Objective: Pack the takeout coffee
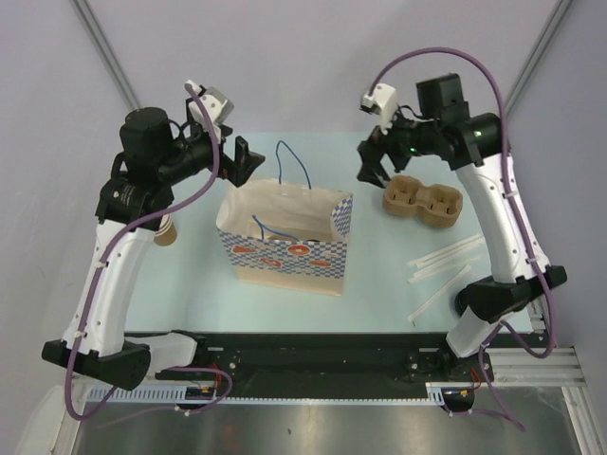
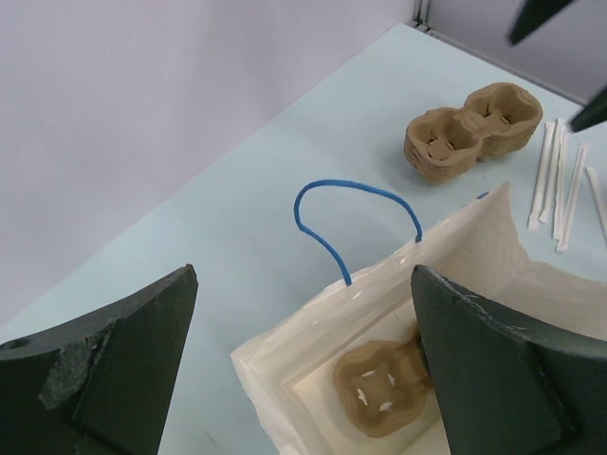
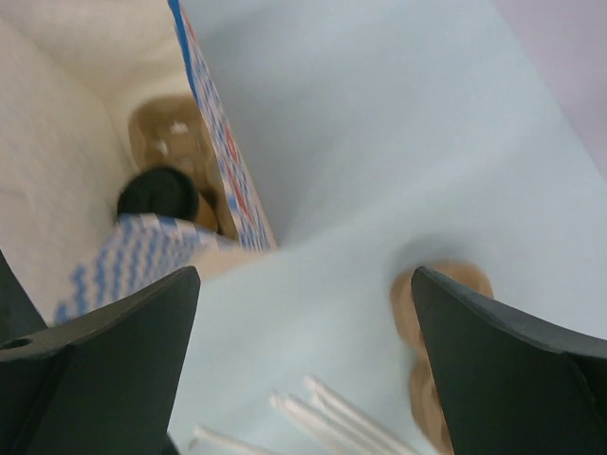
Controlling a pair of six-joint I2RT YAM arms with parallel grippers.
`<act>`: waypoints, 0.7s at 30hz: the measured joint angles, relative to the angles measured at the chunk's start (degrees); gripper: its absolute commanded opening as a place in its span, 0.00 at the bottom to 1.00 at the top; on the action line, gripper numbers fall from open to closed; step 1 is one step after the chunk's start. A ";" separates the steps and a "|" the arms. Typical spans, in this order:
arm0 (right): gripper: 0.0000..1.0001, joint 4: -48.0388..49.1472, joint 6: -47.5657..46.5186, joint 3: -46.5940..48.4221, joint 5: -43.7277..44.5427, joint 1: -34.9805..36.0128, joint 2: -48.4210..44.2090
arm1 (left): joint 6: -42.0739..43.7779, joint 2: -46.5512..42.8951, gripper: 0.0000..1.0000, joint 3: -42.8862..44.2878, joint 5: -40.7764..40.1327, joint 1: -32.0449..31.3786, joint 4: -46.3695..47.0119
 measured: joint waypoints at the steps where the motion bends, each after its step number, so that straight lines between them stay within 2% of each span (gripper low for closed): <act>1: 1.00 -1.70 -1.16 -1.42 0.07 -1.49 -1.27 | -1.09 0.50 0.99 0.00 0.72 1.01 -0.02; 5: 0.96 -5.64 -6.56 -10.49 1.22 -6.86 -7.13 | -4.87 2.49 1.00 0.00 2.29 3.23 -0.02; 8: 0.94 -6.51 -13.05 -21.53 2.56 -12.68 -13.00 | -6.56 3.04 1.00 -0.09 2.62 3.87 0.02; 11: 0.83 -7.61 -23.23 -33.88 4.31 -19.34 -18.95 | -7.39 2.82 0.99 -0.48 2.86 4.09 0.55; 12: 0.74 -7.74 -26.77 -37.68 5.03 -20.61 -20.68 | -7.69 2.78 1.00 -0.70 3.02 4.15 0.74; 18: 0.52 -9.14 -45.62 -55.43 6.91 -21.16 -26.23 | -9.11 2.71 1.00 -2.34 3.87 4.39 1.88; 21: 0.50 -7.82 -51.08 -62.75 7.89 -20.57 -26.23 | -9.84 2.64 1.00 -3.06 3.96 4.61 2.01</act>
